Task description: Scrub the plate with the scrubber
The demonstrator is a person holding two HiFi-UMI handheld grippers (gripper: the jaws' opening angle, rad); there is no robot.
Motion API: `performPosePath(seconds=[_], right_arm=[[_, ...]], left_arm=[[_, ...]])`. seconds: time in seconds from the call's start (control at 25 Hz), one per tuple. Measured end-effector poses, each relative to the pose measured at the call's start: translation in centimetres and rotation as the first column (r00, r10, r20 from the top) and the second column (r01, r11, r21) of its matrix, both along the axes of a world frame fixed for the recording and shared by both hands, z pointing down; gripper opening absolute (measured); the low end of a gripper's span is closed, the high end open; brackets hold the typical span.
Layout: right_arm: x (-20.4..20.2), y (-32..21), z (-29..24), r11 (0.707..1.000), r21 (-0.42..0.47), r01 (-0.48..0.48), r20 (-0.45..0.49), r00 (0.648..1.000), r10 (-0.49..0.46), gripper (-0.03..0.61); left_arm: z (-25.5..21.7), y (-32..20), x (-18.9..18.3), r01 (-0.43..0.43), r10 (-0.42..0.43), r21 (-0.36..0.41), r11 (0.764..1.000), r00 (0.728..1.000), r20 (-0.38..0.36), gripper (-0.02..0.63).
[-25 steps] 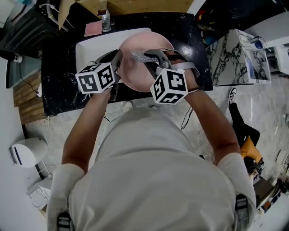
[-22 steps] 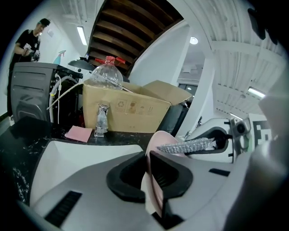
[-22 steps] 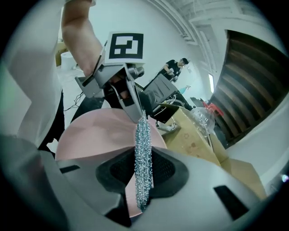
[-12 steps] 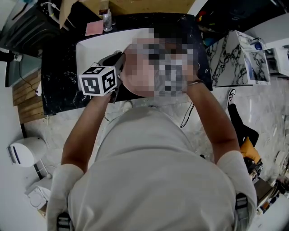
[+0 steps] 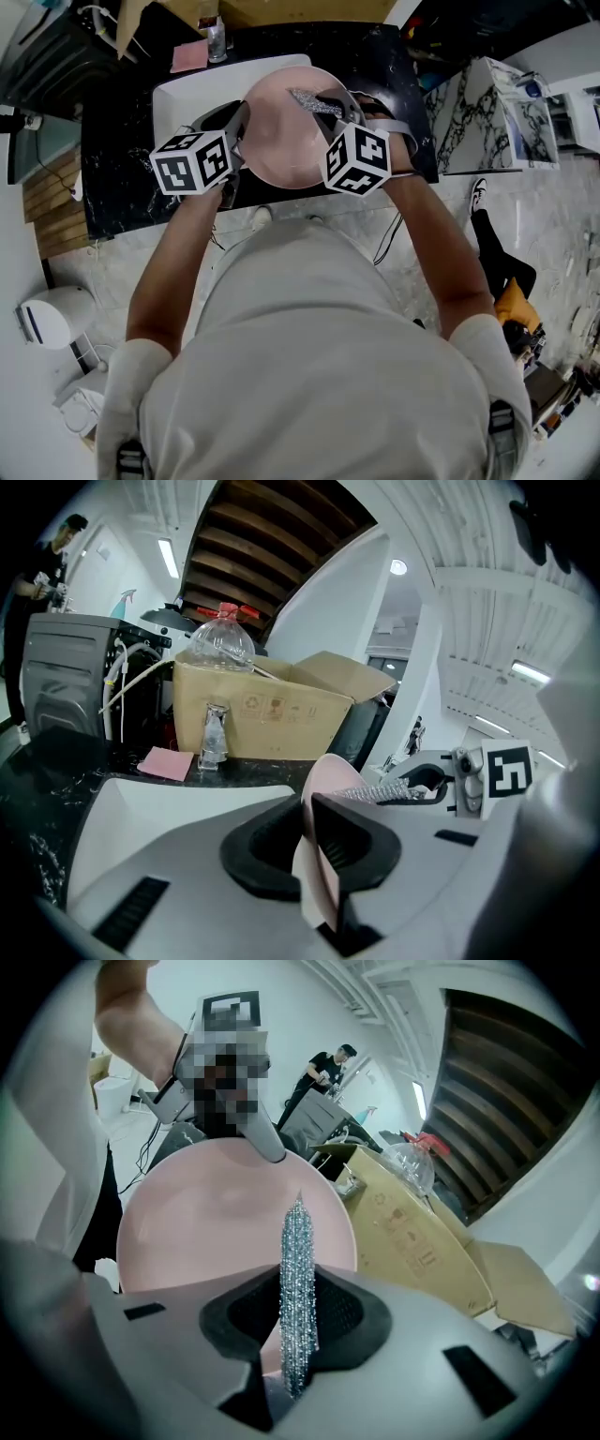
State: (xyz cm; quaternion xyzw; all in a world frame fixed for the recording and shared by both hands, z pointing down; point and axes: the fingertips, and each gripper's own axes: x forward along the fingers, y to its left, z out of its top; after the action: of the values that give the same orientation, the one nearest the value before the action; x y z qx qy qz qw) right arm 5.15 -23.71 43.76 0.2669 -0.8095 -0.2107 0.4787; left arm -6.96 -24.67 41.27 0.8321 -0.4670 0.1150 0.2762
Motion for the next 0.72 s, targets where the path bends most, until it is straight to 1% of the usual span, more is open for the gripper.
performPosePath(seconds=[0.12, 0.28, 0.4, 0.56, 0.72], right_arm=[[0.4, 0.6, 0.5, 0.999, -0.03, -0.021, 0.021, 1.0, 0.022, 0.077], [0.5, 2.0, 1.3, 0.997, -0.078, -0.026, 0.043, 0.999, 0.03, 0.077], [0.4, 3.3, 1.7, 0.993, -0.114, -0.023, 0.066, 0.997, 0.03, 0.077], [-0.2, 5.2, 2.1, 0.984, -0.176, -0.019, 0.121, 0.992, 0.04, 0.077], [-1.3, 7.5, 2.8, 0.972, -0.236, 0.012, 0.165, 0.986, 0.028, 0.077]], left_arm=[[-0.4, -0.5, -0.5, 0.024, -0.024, 0.007, 1.0, 1.0, -0.015, 0.034], [-0.9, -1.0, -1.0, 0.053, -0.052, 0.018, 0.998, 0.998, -0.026, 0.035], [-1.4, -1.4, -1.3, 0.068, -0.067, 0.026, 0.997, 0.997, -0.033, 0.037], [-1.7, -1.8, -1.4, 0.089, -0.087, 0.034, 0.995, 0.995, -0.048, 0.038], [-1.5, -1.9, -1.2, 0.083, -0.082, 0.031, 0.996, 0.996, -0.036, 0.038]])
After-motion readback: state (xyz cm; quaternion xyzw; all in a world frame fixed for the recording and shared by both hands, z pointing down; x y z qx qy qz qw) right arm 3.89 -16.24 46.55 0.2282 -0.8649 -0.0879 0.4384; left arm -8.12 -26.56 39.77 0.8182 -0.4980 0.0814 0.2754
